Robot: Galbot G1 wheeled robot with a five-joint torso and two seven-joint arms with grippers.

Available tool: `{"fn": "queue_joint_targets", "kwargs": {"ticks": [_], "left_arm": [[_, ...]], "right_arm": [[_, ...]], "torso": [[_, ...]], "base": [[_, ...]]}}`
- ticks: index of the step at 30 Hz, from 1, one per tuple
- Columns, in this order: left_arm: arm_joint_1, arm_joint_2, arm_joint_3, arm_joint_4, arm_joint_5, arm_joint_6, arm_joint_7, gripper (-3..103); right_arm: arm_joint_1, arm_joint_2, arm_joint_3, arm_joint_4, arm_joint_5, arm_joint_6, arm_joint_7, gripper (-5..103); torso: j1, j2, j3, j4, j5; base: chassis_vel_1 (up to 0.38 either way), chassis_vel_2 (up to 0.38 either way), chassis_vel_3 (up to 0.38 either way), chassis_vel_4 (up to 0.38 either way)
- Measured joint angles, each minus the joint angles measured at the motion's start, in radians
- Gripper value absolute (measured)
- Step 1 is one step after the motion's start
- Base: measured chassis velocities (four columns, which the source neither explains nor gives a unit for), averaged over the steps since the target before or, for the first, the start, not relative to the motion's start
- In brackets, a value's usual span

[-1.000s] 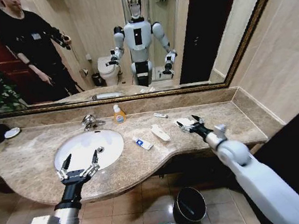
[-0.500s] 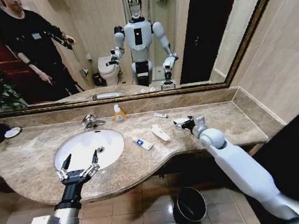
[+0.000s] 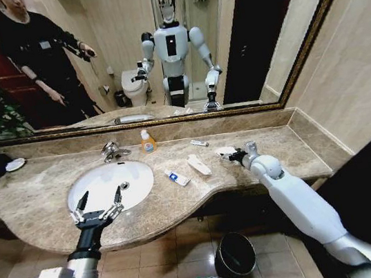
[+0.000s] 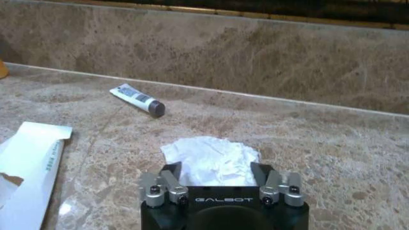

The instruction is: Pick up the trash from the sink and place it in the trash bin.

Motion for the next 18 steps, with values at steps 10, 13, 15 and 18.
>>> {"fn": "queue_joint_targets", "kwargs": {"ticks": [10, 13, 15, 18], "left_arm": [[0.0, 0.0, 0.0, 0.0, 0.0, 0.0, 0.0, 100], [0.0, 0.0, 0.0, 0.0, 0.0, 0.0, 0.0, 100], [0.0, 0.0, 0.0, 0.0, 0.0, 0.0, 0.0, 100], [0.0, 0.0, 0.0, 0.0, 0.0, 0.0, 0.0, 100]], "right_arm": [[-0.008, -0.012, 0.013, 0.008, 0.001, 0.002, 0.006, 42], [-0.02, -0.018, 0.023, 0.021, 0.002, 0.005, 0.006, 31], [-0.048, -0.026, 0.046, 0.048, 0.006, 0.009, 0.004, 20], [-0.081, -0.037, 0.067, 0.072, 0.011, 0.02, -0.006, 15]], "torso": [[0.0, 0.0, 0.0, 0.0, 0.0], [0.0, 0.0, 0.0, 0.0001, 0.0001], [0.0, 0.0, 0.0, 0.0001, 0.0], [0.0, 0.0, 0.0, 0.0, 0.0]], "base": [[0.0, 0.0, 0.0, 0.0], [0.0, 0.0, 0.0, 0.0], [0.0, 0.0, 0.0, 0.0], [0.0, 0.0, 0.0, 0.0]]}}
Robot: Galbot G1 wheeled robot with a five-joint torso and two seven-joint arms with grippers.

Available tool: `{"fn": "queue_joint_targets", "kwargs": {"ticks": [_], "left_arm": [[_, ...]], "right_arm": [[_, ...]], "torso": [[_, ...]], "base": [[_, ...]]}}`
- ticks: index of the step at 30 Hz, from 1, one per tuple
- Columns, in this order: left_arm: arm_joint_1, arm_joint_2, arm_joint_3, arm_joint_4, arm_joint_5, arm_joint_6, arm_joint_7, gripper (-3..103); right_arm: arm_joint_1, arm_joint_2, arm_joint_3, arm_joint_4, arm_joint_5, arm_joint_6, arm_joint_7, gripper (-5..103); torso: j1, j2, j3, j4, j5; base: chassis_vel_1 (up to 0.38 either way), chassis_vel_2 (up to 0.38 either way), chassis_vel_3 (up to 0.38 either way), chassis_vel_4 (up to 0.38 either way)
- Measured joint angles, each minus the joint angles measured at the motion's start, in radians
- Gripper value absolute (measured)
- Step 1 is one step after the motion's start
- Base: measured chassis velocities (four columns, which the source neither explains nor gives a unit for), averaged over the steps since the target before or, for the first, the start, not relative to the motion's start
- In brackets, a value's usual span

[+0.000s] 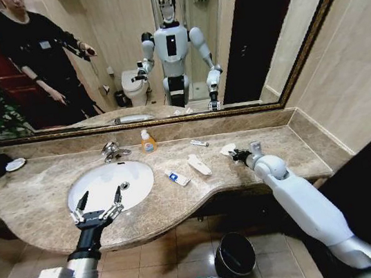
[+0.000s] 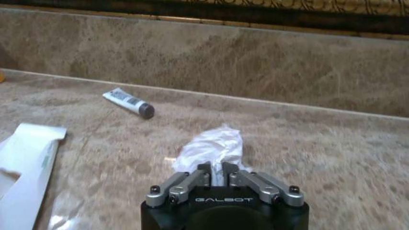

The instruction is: Pick up the trash from the sink and place it in the trash bin.

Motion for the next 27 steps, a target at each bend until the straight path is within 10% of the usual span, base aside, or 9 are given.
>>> {"fn": "queue_joint_targets", "kwargs": {"ticks": [10, 13, 17, 21, 27], "left_arm": [[0.0, 0.0, 0.0, 0.0, 0.0, 0.0, 0.0, 100], [0.0, 0.0, 0.0, 0.0, 0.0, 0.0, 0.0, 100], [0.0, 0.0, 0.0, 0.0, 0.0, 0.0, 0.0, 100], [0.0, 0.0, 0.0, 0.0, 0.0, 0.0, 0.0, 100], [0.0, 0.0, 0.0, 0.0, 0.0, 0.0, 0.0, 100]], "right_arm": [[-0.269, -0.078, 0.236, 0.15, 0.059, 0.273, -0.277, 0], [-0.42, -0.101, 0.334, 0.171, 0.181, 0.474, -0.51, 0], [-0.487, -0.103, 0.402, 0.141, 0.224, 0.512, -0.675, 0], [-0.487, -0.088, 0.56, -0.123, 0.188, 0.524, -1.175, 0], [-0.457, -0.077, 0.61, -0.386, 0.045, 0.605, -1.471, 0]], "torso": [[0.0, 0.0, 0.0, 0.0, -0.0001], [0.0, 0.0, 0.0, 0.0001, 0.0004], [0.0, 0.0, 0.0, 0.0, 0.0], [0.0, 0.0, 0.0, -0.0002, 0.0003], [0.0, 0.0, 0.0, -0.0001, 0.0]], "base": [[0.0, 0.0, 0.0, 0.0], [0.0, 0.0, 0.0, 0.0], [0.0, 0.0, 0.0, 0.0], [0.0, 0.0, 0.0, 0.0], [0.0, 0.0, 0.0, 0.0]]}}
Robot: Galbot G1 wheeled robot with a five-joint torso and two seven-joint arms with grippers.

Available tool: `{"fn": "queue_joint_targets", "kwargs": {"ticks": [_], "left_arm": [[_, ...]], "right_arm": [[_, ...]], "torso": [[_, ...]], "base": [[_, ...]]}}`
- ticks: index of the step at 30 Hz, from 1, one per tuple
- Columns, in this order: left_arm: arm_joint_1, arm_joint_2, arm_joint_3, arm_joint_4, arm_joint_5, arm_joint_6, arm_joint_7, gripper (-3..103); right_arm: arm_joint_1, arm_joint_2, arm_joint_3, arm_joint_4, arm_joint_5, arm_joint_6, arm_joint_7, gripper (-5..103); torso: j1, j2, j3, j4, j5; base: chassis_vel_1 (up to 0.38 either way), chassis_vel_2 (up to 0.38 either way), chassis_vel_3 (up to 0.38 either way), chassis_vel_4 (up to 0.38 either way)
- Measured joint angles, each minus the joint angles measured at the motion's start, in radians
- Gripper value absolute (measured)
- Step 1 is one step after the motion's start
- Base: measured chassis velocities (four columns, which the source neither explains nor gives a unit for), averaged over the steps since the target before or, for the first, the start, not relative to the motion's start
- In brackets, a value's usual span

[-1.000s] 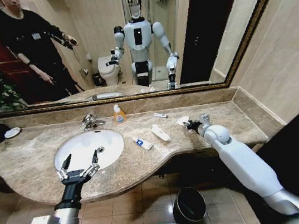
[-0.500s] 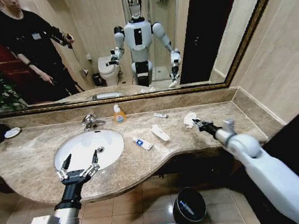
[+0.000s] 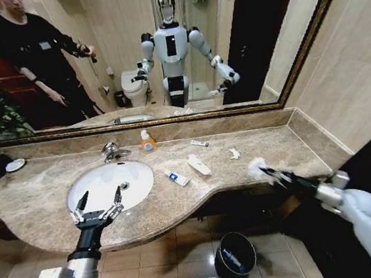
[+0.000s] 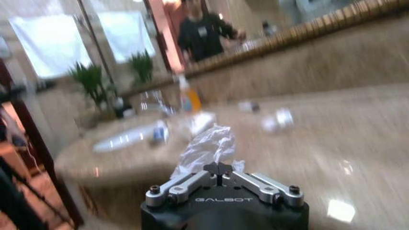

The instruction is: Pick up the trash from the sink and place it in the trash bin.

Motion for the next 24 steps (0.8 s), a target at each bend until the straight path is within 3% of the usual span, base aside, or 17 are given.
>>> {"fn": "queue_joint_targets", "kwargs": {"ticks": [6, 7, 10, 12, 14, 16, 18, 19, 21, 22, 24], "left_arm": [[0.0, 0.0, 0.0, 0.0, 0.0, 0.0, 0.0, 100], [0.0, 0.0, 0.0, 0.0, 0.0, 0.0, 0.0, 100], [0.0, 0.0, 0.0, 0.0, 0.0, 0.0, 0.0, 100], [0.0, 0.0, 0.0, 0.0, 0.0, 0.0, 0.0, 100], [0.0, 0.0, 0.0, 0.0, 0.0, 0.0, 0.0, 100], [0.0, 0.0, 0.0, 0.0, 0.0, 0.0, 0.0, 100], [0.0, 0.0, 0.0, 0.0, 0.0, 0.0, 0.0, 100], [0.0, 0.0, 0.0, 0.0, 0.0, 0.0, 0.0, 100], [0.0, 0.0, 0.0, 0.0, 0.0, 0.0, 0.0, 100], [0.0, 0.0, 0.0, 0.0, 0.0, 0.0, 0.0, 100], [0.0, 0.0, 0.0, 0.0, 0.0, 0.0, 0.0, 100]], "right_arm": [[-0.009, 0.09, -0.013, -0.179, -0.195, 0.143, -0.051, 0], [-0.009, 0.09, -0.013, -0.179, -0.195, 0.143, -0.051, 0], [-0.034, 0.15, -0.022, -0.191, -0.334, 0.161, -0.066, 0], [-0.037, 0.159, -0.024, -0.191, -0.355, 0.162, -0.066, 0], [-0.04, 0.232, -0.046, -0.212, -0.5, 0.18, 0.008, 0], [-0.037, 0.251, -0.052, -0.224, -0.527, 0.19, 0.047, 0], [-0.023, 0.323, -0.072, -0.276, -0.607, 0.245, 0.204, 0], [-0.023, 0.323, -0.072, -0.276, -0.607, 0.245, 0.204, 0], [-0.014, 0.385, -0.084, -0.317, -0.662, 0.278, 0.327, 0], [-0.014, 0.385, -0.084, -0.317, -0.662, 0.278, 0.327, 0], [-0.001, 0.437, -0.084, -0.357, -0.731, 0.315, 0.423, 0]], "torso": [[0.0, 0.0, 0.0, 0.0, 0.0002], [0.0, 0.0, 0.0, 0.0, 0.0002], [0.0, 0.0, 0.0, 0.0, -0.0002], [0.0, 0.0, 0.0, 0.0, -0.0002], [0.0, 0.0, 0.0, 0.0, -0.0007], [0.0, 0.0, 0.0, 0.0, -0.0009], [0.0, 0.0, 0.0, 0.0001, 0.0003], [0.0, 0.0, 0.0, 0.0001, 0.0003], [0.0, 0.0, 0.0, 0.0, 0.0002], [0.0, 0.0, 0.0, 0.0, 0.0002], [0.0, 0.0, 0.0, 0.0001, -0.0004]], "base": [[0.0, 0.0, 0.0, 0.0], [0.0, 0.0, 0.0, 0.0], [0.0, 0.0, 0.0, 0.0], [0.0, 0.0, 0.0, 0.0], [0.0, 0.0, 0.0, 0.0], [0.0, 0.0, 0.0, 0.0], [0.0, 0.0, 0.0, 0.0], [0.0, 0.0, 0.0, 0.0], [0.0, 0.0, 0.0, 0.0], [0.0, 0.0, 0.0, 0.0], [0.0, 0.0, 0.0, 0.0]]}}
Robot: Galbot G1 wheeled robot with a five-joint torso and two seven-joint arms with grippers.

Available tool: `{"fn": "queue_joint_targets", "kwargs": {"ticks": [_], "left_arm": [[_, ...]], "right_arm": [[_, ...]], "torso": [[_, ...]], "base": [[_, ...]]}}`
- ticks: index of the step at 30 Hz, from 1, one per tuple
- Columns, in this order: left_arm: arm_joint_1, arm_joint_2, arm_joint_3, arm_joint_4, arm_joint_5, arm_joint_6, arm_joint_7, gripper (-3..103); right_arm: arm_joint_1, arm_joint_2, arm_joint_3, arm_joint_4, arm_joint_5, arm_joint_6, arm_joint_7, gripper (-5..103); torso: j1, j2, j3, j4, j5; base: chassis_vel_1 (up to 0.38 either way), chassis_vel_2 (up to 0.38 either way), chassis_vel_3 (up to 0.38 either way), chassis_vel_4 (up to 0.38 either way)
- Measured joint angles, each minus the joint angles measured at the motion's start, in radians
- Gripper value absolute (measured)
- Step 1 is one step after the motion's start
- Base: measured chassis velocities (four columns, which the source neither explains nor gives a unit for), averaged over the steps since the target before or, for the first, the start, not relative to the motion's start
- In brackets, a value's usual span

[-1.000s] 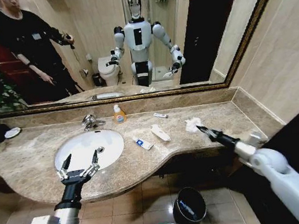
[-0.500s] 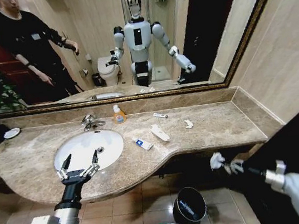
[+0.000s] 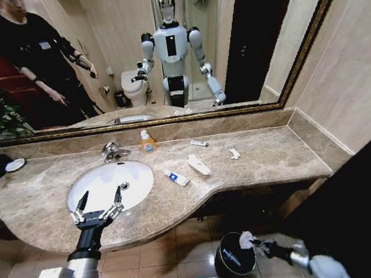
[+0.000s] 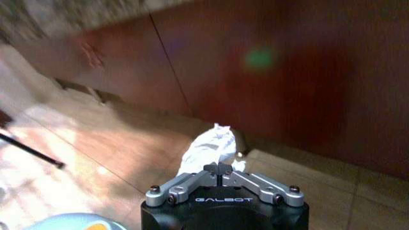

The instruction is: Pick up the trash from the sink and place it in the trash bin.

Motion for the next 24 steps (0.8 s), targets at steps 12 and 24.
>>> {"fn": "queue_joint_targets", "kwargs": {"ticks": [12, 24], "left_arm": [[0.0, 0.0, 0.0, 0.0, 0.0, 0.0, 0.0, 100], [0.0, 0.0, 0.0, 0.0, 0.0, 0.0, 0.0, 100]], "right_arm": [[0.008, 0.054, 0.004, -0.016, -0.097, 0.034, 0.102, 31], [-0.005, 0.027, 0.015, 0.017, -0.006, 0.078, 0.003, 74]], "torso": [[0.0, 0.0, 0.0, 0.0, 0.0002], [0.0, 0.0, 0.0, 0.0001, 0.0006]], "base": [[0.0, 0.0, 0.0, 0.0], [0.0, 0.0, 0.0, 0.0]]}}
